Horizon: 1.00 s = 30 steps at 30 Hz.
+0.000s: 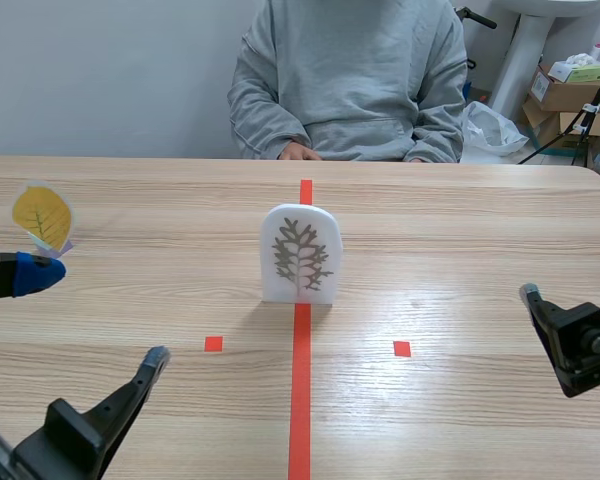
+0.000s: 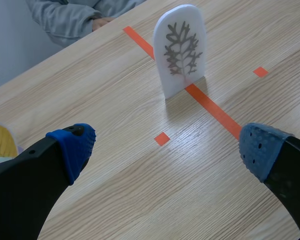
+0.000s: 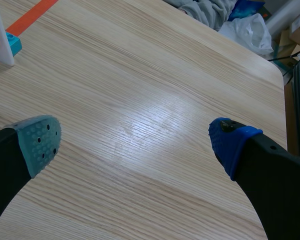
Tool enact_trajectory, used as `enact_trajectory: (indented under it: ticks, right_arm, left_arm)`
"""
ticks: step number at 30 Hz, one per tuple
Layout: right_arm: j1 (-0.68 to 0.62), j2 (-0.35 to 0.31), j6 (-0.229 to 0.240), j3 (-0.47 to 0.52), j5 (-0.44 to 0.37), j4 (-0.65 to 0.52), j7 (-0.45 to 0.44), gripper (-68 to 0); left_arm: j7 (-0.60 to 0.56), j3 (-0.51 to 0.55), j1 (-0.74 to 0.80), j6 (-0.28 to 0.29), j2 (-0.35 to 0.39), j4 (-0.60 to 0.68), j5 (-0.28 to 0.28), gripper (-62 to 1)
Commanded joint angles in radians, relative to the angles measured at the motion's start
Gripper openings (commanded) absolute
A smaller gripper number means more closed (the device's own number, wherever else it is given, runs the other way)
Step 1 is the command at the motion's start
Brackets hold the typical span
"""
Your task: Do the leaf sorting experiment
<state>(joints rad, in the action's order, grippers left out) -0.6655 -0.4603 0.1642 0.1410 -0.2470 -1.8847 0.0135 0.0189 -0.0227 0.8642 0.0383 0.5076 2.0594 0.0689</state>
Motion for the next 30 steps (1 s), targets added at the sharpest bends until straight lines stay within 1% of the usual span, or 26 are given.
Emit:
enact_trajectory:
  ticks: [1, 11, 24, 25, 26, 27, 29, 30]
  right_arm:
    - [0.000, -0.016, -0.007, 0.004, 0.000, -0.003, -0.008, -6.7]
    - [0.000, -0.016, -0.007, 0.004, 0.000, -0.003, -0.005, -6.7]
    - [0.001, -0.017, -0.006, 0.004, 0.000, -0.003, 0.066, -6.7]
    - [0.005, -0.017, -0.002, 0.004, 0.000, -0.003, 0.077, -6.7]
    - [0.013, -0.018, 0.013, 0.004, 0.001, -0.003, 0.092, -6.7]
    - [0.022, -0.022, 0.032, 0.004, 0.003, -0.002, 0.105, -6.7]
    - [0.051, -0.035, 0.082, 0.000, 0.003, 0.009, 0.109, -6.7]
    - [0.070, -0.043, 0.100, -0.005, 0.004, 0.017, 0.109, -6.7]
  left_arm:
    - [-0.010, 0.008, -0.003, 0.002, 0.008, 0.015, 0.002, 0.4]
    - [-0.010, 0.008, -0.003, 0.002, 0.008, 0.015, 0.002, 0.4]
    - [-0.010, 0.008, -0.003, 0.002, 0.008, 0.015, 0.002, 0.4]
    - [-0.010, 0.008, -0.003, 0.002, 0.008, 0.015, 0.002, 0.4]
    - [-0.010, 0.008, -0.003, 0.002, 0.008, 0.015, 0.002, 0.4]
    - [-0.010, 0.008, -0.003, 0.002, 0.008, 0.015, 0.002, 0.4]
    - [-0.010, 0.008, -0.003, 0.002, 0.008, 0.014, 0.002, 0.4]
    - [-0.010, 0.008, -0.003, 0.002, 0.008, 0.014, 0.002, 0.4]
